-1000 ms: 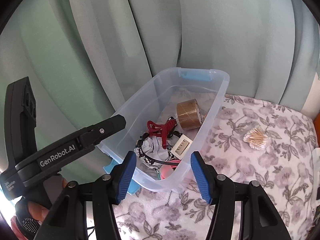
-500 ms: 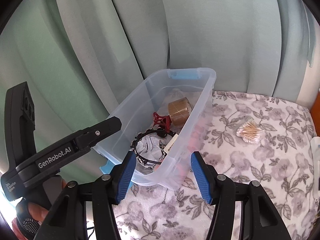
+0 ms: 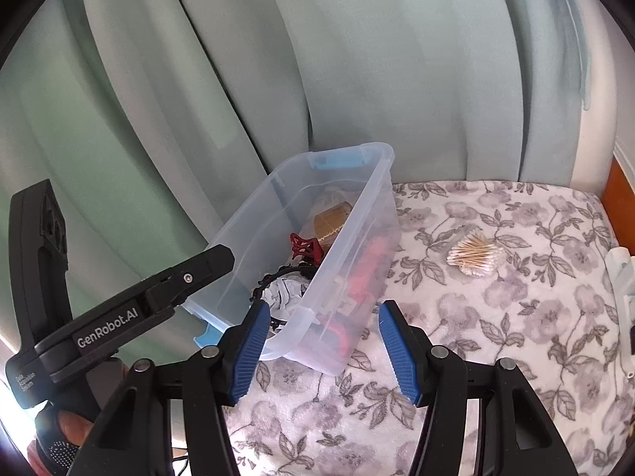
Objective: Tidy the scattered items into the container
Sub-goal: 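Move both tools back toward the bag of cotton swabs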
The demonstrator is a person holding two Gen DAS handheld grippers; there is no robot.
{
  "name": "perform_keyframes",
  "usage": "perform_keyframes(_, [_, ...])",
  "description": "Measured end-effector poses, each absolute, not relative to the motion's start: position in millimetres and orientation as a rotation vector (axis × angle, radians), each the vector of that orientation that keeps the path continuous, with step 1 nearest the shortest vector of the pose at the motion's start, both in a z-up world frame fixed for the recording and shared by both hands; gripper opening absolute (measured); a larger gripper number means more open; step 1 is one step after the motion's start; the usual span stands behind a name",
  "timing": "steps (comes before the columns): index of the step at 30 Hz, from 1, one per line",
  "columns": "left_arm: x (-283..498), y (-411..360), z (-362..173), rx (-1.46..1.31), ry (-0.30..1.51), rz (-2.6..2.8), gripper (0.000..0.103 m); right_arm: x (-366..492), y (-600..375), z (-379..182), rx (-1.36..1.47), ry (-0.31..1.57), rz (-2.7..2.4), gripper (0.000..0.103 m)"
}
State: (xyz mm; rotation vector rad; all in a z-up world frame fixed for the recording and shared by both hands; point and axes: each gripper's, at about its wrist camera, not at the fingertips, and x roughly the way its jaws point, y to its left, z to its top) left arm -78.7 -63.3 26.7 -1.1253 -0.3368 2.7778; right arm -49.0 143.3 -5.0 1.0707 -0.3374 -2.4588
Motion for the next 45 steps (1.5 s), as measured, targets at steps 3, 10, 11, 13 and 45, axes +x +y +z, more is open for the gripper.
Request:
perform_keyframes(3, [-77.4,-52.2,29.1,-1.124,-0.299,2.770,0.075,-45.5,153.4,-3.7,1.060,-0.364,-2.468,0.061])
perform_keyframes(10, [-72.3,-23.2,36.5,-1.120,-0.217,2.751,0.075,-39.5,179.6,-4.4,1.038,-0.433,-2.491,0.061])
perform_keyframes(11, [-71.6,-18.8,37.0,-1.121,-0.206,2.748,0.075,-38.8,184.7,-4.6,1.035,-0.445,-2.495,0.061])
perform_keyframes(13, [-70.5,-10.0,38.4,-1.124,-0.188,2.741,0.075,-36.4,193.6,-4.9,1.028,-0.467,-2.504,0.061])
perform_keyframes(45, [-77.4,85.9,-5.4,-1.367,-0.088,2.572,0.075,-20.8,308.0,-46.7,1.086,-0.746,-2.582,0.063])
